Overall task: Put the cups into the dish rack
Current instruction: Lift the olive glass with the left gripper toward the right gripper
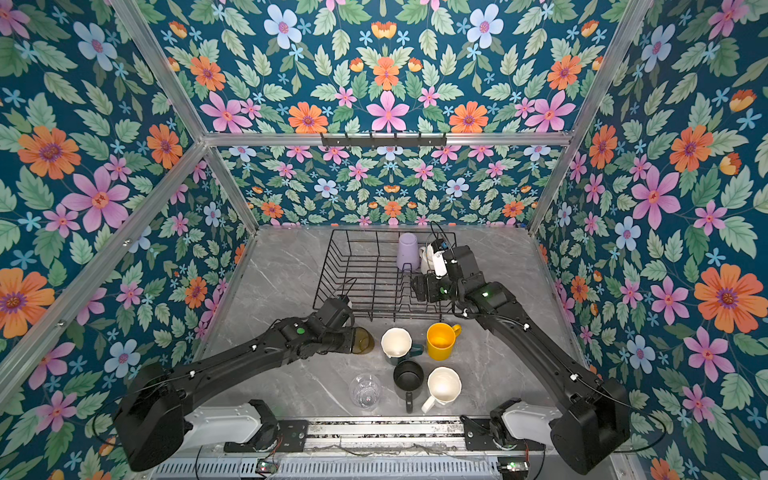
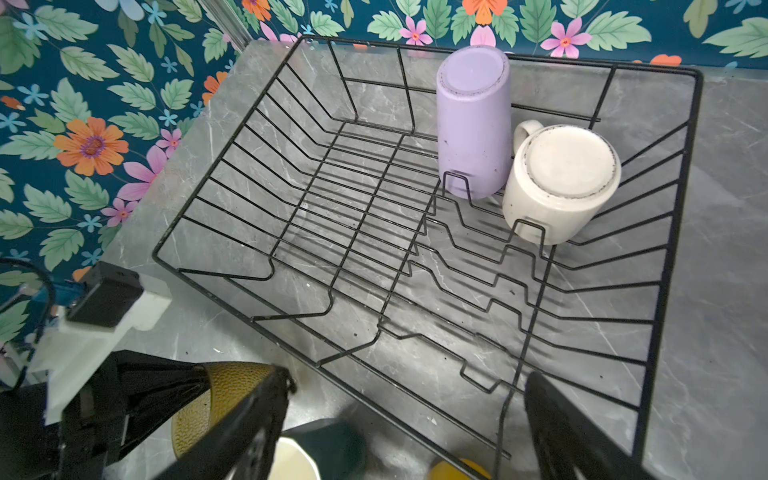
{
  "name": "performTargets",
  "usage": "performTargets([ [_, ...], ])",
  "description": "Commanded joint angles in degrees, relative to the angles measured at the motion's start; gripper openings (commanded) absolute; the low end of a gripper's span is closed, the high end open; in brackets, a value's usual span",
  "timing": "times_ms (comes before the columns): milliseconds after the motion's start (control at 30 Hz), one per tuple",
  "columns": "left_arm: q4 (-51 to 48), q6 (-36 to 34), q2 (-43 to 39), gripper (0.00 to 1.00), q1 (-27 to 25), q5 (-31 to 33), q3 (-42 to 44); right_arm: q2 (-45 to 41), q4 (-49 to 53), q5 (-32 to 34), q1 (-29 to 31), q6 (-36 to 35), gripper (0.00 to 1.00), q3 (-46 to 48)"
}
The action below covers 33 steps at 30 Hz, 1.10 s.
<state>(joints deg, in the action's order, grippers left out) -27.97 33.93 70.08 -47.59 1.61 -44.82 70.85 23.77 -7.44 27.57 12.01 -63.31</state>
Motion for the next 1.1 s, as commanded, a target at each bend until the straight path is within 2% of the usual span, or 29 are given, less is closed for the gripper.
performTargets([
  [0,-0.7,-1.2,-4.6,0.0,0.3,1.5,-0.3,-0.7,-3.0,-2.7,0.0,1.3,0.89,0.1],
  [100,1.2,-2.9,-10.3,0.0,0.4,0.1,-0.2,-1.5,-4.3,-5.5,0.1,1.9,0.89,0.4],
  [267,11.9,-4.8,-18.7,0.0,1.5,-7.9,3.4,-3.1,-9.3,-14.4,-0.9,4.6,0.89,2.1],
  [367,19.3,-4.5,-20.7,0.0,3.0,-13.7,5.8,-4.2,-13.5,-21.2,-2.4,7.7,0.89,3.8],
  [533,30.7,-2.8,-20.3,0.0,7.1,-24.2,8.1,-4.7,-18.9,-29.5,-4.1,11.3,0.89,5.7],
  [767,51.0,5.9,-17.6,0.0,15.4,-40.5,12.8,-4.3,-26.4,-39.9,-4.3,15.4,0.89,8.5],
  [833,55.4,7.7,-16.7,0.0,16.0,-43.0,13.6,-3.8,-27.8,-41.6,-4.3,16.2,0.89,8.9],
  [1067,62.4,10.4,-13.5,0.0,16.2,-45.6,14.1,-0.4,-32.5,-49.1,-4.3,19.5,0.88,9.3],
])
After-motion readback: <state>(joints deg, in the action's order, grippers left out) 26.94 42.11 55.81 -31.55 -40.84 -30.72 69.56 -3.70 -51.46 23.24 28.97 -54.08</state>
